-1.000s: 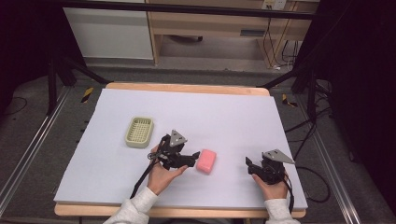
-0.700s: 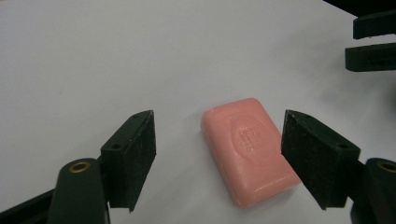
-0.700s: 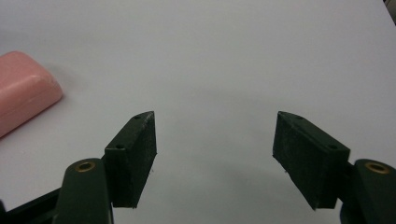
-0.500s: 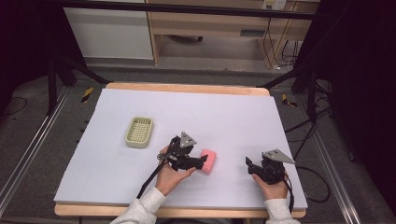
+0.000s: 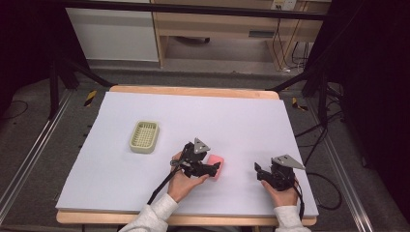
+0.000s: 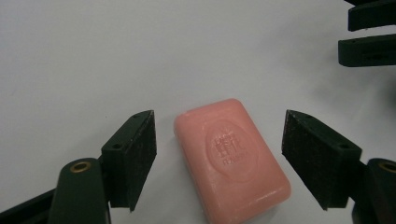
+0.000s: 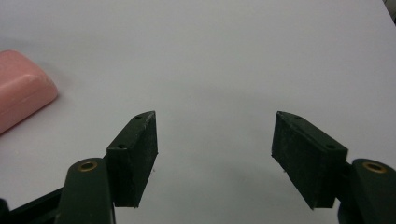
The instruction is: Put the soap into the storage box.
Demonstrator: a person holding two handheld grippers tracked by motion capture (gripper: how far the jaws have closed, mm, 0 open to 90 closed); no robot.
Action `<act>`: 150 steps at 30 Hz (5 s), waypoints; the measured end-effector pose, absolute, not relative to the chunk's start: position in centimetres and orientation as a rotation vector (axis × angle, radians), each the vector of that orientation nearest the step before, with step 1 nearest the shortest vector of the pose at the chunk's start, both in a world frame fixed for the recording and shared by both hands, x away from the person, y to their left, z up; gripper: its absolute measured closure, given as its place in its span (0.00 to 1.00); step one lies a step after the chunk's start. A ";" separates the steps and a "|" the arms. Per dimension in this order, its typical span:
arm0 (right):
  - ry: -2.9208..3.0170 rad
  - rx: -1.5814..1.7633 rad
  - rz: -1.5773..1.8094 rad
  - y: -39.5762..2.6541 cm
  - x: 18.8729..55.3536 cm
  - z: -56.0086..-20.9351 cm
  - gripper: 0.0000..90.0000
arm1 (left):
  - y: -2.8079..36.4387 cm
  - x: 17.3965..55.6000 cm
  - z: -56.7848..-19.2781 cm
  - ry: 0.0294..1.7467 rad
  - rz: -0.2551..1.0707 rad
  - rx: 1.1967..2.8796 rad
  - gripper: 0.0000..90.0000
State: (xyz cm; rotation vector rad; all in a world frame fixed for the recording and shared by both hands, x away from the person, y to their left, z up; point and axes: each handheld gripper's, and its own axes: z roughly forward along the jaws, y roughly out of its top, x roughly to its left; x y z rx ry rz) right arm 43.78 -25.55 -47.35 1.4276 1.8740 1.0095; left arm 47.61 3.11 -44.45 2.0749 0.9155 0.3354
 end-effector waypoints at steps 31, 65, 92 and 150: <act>1.892 1.427 0.996 -25.6 43.8 -47.5 0.40 | 1.0 48.1 -46.4 0.927 0.304 2.162 0.25; 1.907 1.425 0.995 -25.5 43.8 -47.5 0.42 | 1.0 48.5 -46.9 0.983 0.300 2.193 0.37; 1.917 1.425 1.012 -25.5 43.8 -47.5 0.42 | 1.1 49.2 -46.9 1.002 0.235 2.223 0.41; 1.899 1.434 1.006 -25.6 43.7 -47.5 0.42 | 14.6 47.6 -40.7 1.068 0.345 2.122 0.42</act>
